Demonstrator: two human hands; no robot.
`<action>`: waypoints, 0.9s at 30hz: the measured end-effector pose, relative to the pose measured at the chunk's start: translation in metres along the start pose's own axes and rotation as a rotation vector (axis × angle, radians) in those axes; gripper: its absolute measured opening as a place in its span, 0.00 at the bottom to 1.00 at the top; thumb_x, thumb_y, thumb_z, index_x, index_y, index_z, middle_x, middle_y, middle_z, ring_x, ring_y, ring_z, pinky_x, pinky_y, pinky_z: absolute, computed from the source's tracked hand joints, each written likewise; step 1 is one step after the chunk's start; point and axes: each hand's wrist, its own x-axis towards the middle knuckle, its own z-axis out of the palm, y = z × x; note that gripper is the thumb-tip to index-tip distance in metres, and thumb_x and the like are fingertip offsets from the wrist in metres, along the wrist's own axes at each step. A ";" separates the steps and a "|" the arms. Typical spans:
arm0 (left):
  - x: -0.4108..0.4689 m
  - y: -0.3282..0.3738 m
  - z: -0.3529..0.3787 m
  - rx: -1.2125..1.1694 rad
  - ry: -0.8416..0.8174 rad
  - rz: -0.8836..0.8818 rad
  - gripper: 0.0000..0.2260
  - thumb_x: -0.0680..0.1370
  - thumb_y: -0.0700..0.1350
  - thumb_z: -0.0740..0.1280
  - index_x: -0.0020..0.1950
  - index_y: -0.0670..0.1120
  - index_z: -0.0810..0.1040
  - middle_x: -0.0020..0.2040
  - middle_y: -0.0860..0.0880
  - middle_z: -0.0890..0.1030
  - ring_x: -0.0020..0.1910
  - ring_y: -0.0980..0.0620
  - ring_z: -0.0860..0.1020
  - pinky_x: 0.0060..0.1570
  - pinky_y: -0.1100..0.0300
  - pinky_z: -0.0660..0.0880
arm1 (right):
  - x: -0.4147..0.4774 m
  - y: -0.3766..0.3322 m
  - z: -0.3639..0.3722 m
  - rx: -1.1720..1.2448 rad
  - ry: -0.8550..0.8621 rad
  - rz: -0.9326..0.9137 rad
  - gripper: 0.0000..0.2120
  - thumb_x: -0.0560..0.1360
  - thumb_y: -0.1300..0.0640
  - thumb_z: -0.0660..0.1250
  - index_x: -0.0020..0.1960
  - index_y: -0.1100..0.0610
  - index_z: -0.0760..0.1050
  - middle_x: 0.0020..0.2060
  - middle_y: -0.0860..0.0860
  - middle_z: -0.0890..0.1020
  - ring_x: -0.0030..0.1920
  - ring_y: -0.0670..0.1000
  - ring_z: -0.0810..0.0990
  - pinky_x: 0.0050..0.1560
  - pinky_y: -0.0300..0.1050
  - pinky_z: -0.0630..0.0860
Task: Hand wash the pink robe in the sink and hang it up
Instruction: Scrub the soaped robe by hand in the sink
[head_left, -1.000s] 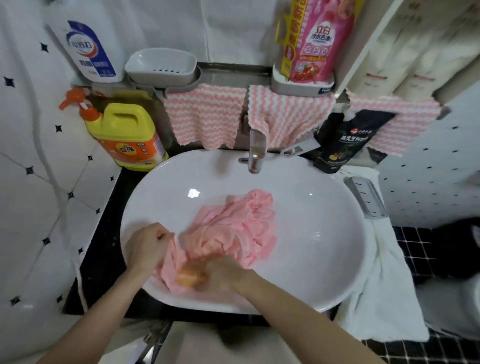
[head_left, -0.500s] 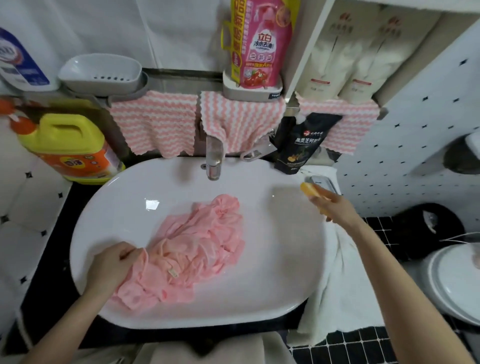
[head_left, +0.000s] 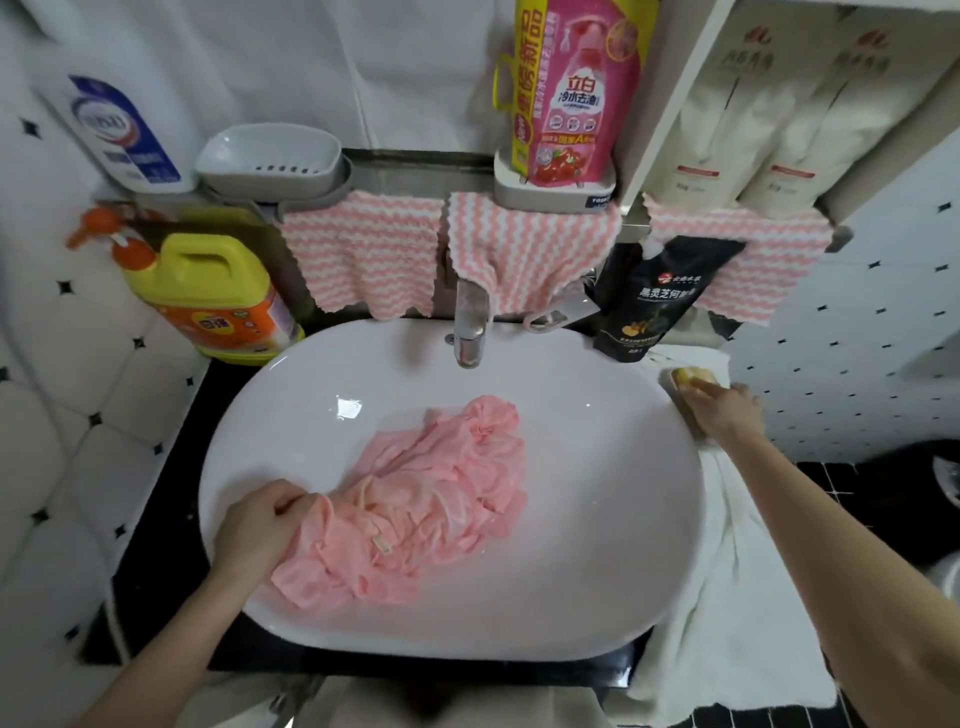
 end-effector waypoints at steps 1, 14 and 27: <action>-0.002 0.000 -0.002 -0.017 0.007 -0.009 0.04 0.76 0.42 0.67 0.42 0.46 0.79 0.40 0.52 0.81 0.42 0.51 0.78 0.43 0.57 0.71 | -0.002 -0.002 0.000 0.008 0.052 -0.025 0.28 0.77 0.36 0.56 0.71 0.51 0.69 0.69 0.64 0.65 0.68 0.64 0.64 0.70 0.57 0.61; -0.032 -0.023 -0.013 0.500 -0.202 0.012 0.07 0.73 0.49 0.66 0.37 0.54 0.71 0.41 0.58 0.72 0.46 0.54 0.72 0.44 0.58 0.65 | -0.221 -0.190 0.163 -0.180 -0.459 -0.943 0.24 0.74 0.44 0.62 0.67 0.52 0.72 0.64 0.53 0.75 0.65 0.58 0.70 0.65 0.51 0.64; -0.024 -0.025 -0.021 0.372 -0.181 0.138 0.03 0.73 0.48 0.68 0.42 0.50 0.75 0.48 0.54 0.79 0.53 0.50 0.76 0.46 0.59 0.68 | -0.223 -0.214 0.130 0.587 -0.749 -0.572 0.03 0.78 0.60 0.62 0.46 0.56 0.69 0.36 0.49 0.72 0.35 0.45 0.69 0.30 0.32 0.65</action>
